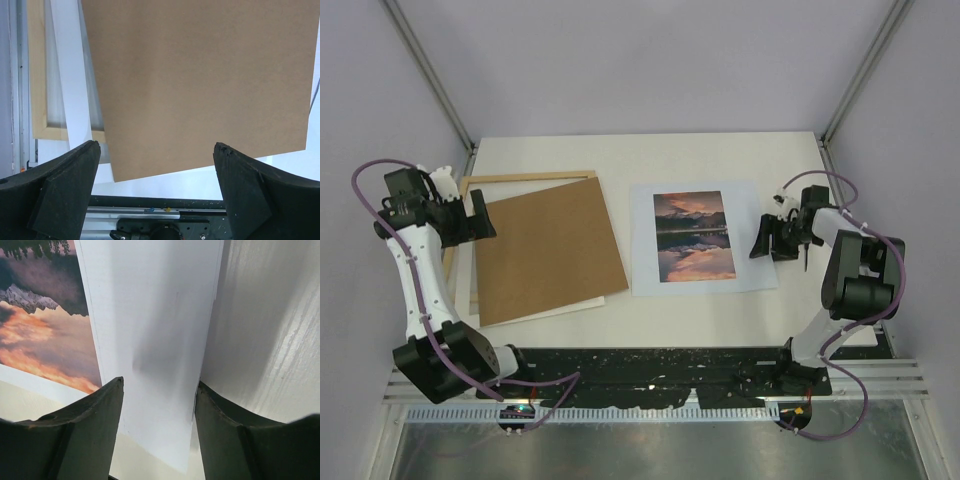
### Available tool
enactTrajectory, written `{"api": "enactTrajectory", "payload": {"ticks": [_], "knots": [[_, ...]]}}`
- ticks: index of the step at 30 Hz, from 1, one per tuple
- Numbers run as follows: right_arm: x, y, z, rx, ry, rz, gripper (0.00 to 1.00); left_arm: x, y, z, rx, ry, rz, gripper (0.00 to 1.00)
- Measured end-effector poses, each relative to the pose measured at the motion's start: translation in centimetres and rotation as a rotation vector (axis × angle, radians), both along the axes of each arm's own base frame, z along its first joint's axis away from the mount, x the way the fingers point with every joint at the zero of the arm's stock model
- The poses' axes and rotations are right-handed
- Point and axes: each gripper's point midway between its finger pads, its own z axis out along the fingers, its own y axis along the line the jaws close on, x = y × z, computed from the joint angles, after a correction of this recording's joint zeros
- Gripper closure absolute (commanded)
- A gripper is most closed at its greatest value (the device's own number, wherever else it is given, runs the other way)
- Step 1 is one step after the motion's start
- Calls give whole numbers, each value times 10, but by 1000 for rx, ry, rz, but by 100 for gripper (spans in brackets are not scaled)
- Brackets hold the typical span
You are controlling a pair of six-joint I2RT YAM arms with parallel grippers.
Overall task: Take the photo out of the frame
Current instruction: Place the photo at the center of the board, then reset both arms
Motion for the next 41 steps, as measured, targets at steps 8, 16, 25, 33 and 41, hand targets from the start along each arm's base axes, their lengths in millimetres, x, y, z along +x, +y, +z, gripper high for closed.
{"api": "enactTrajectory", "payload": {"ticks": [8, 16, 25, 33, 41], "knots": [[-8, -9, 21, -83, -56, 14, 16, -12, -15, 19, -2, -85, -29, 0], [-1, -23, 116, -239, -380, 51, 12, -33, -43, 37, 5, -242, -113, 0], [-23, -25, 243, -406, -915, 17, 7, -61, -64, 46, 159, -544, -185, 0], [-45, -23, 280, -407, -1109, -102, 7, -77, -71, 63, 291, -715, -226, 0], [-50, -33, 286, -416, -1141, -206, 7, -80, -77, 60, 303, -743, -255, 0]]}}
